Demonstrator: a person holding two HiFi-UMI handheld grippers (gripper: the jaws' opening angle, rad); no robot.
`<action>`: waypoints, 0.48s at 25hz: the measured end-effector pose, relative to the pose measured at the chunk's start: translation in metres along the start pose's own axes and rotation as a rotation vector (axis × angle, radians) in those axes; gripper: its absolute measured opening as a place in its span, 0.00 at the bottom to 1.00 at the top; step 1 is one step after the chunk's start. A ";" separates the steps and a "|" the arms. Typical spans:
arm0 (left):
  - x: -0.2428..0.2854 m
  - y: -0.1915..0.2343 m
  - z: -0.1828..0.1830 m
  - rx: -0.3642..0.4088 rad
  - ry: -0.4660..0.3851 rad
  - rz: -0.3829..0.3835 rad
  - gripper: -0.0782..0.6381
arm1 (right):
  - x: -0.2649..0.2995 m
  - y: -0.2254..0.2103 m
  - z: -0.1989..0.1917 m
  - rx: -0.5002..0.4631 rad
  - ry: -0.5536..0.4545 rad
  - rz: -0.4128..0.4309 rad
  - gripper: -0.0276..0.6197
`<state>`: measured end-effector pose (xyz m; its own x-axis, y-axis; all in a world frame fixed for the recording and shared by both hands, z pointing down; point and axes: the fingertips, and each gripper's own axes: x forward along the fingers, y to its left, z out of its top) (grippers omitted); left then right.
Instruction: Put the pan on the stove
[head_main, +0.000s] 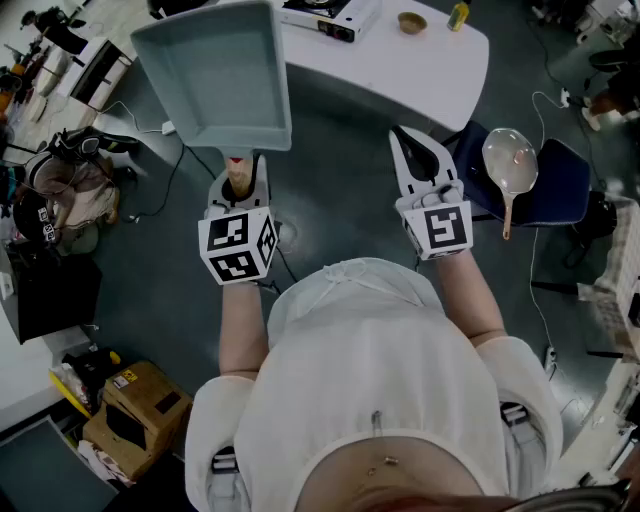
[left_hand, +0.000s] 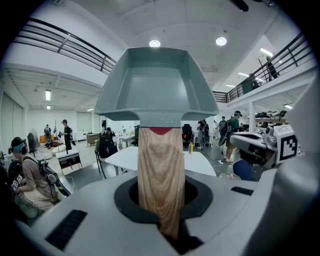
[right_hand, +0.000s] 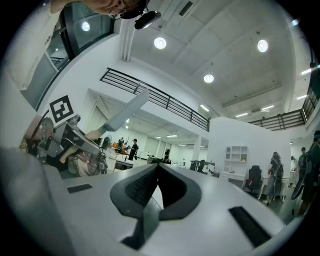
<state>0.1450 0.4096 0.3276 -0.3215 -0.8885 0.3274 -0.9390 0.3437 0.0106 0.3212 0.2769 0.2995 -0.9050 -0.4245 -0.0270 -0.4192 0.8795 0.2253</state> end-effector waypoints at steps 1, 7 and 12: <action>0.000 0.001 0.000 0.003 0.000 0.002 0.19 | 0.001 0.001 0.000 0.001 0.001 0.001 0.05; -0.001 0.009 -0.003 0.006 0.000 -0.011 0.19 | 0.007 0.012 0.005 -0.001 -0.001 -0.005 0.05; -0.001 0.026 -0.007 -0.005 -0.003 -0.019 0.19 | 0.017 0.021 0.008 -0.015 -0.051 -0.015 0.05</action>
<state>0.1219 0.4216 0.3345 -0.3041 -0.8959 0.3239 -0.9444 0.3282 0.0211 0.2969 0.2899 0.2960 -0.9012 -0.4260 -0.0799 -0.4322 0.8694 0.2395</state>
